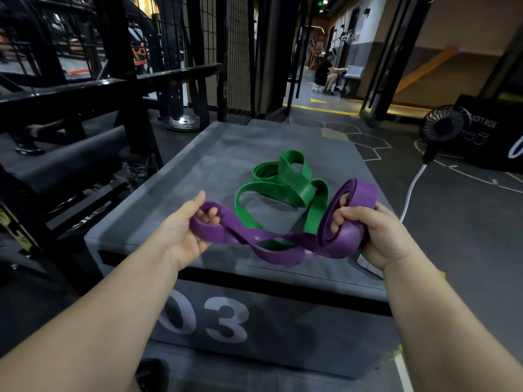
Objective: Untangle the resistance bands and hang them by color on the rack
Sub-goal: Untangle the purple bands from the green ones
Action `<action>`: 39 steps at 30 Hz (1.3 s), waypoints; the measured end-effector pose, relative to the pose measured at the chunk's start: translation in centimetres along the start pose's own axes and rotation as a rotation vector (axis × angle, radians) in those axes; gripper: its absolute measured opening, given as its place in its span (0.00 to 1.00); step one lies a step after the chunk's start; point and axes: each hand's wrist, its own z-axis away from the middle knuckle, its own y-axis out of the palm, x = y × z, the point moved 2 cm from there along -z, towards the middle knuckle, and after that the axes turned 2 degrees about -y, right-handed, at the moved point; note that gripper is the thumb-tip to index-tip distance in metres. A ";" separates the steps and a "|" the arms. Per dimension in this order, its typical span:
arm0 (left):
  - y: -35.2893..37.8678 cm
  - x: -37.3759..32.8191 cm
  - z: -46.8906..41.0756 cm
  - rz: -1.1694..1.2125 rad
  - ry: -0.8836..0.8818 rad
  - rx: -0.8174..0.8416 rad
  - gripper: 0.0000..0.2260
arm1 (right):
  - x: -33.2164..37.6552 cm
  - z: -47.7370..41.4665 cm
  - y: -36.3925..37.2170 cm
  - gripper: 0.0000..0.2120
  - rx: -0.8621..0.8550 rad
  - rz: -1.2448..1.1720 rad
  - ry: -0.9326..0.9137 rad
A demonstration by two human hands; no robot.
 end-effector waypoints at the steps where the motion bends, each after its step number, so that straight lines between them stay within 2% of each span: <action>1: 0.1 0.0 0.0 0.001 0.009 0.058 0.07 | -0.1 0.0 0.1 0.07 0.007 0.004 0.004; 3: 0.4 0.0 0.3 -0.001 0.029 0.189 0.05 | -0.3 0.1 0.4 0.07 0.025 0.016 0.020; 5: 0.8 0.2 0.6 -0.013 0.060 0.262 0.10 | -0.4 0.1 0.6 0.07 0.037 0.040 0.033; 8: 0.9 0.4 0.7 -0.111 0.165 0.241 0.11 | -0.4 0.1 0.7 0.08 0.034 0.051 0.042; 13: 1.0 0.3 0.7 -0.265 0.305 0.173 0.06 | -0.4 0.2 0.7 0.08 0.038 0.047 0.067; 19: 1.8 0.6 1.1 -0.437 0.385 0.216 0.12 | -0.7 0.2 0.8 0.09 0.054 0.118 0.116; 23: 1.6 0.8 1.1 -0.611 0.388 0.280 0.16 | -0.7 0.2 0.5 0.06 0.040 0.105 0.111; 26: 1.1 0.9 0.6 -0.699 0.370 0.270 0.14 | -0.5 0.2 0.5 0.06 0.046 0.058 0.080; 30: 1.2 1.2 0.7 -0.693 0.372 0.295 0.11 | -0.5 0.2 0.5 0.07 0.066 0.072 0.093; 34: 1.8 2.2 1.2 -0.713 0.358 0.364 0.13 | -0.8 0.3 1.1 0.12 0.073 0.121 0.128; 39: 3.0 3.3 2.3 -0.718 0.310 0.477 0.14 | -0.9 0.6 2.3 0.10 0.109 0.139 0.153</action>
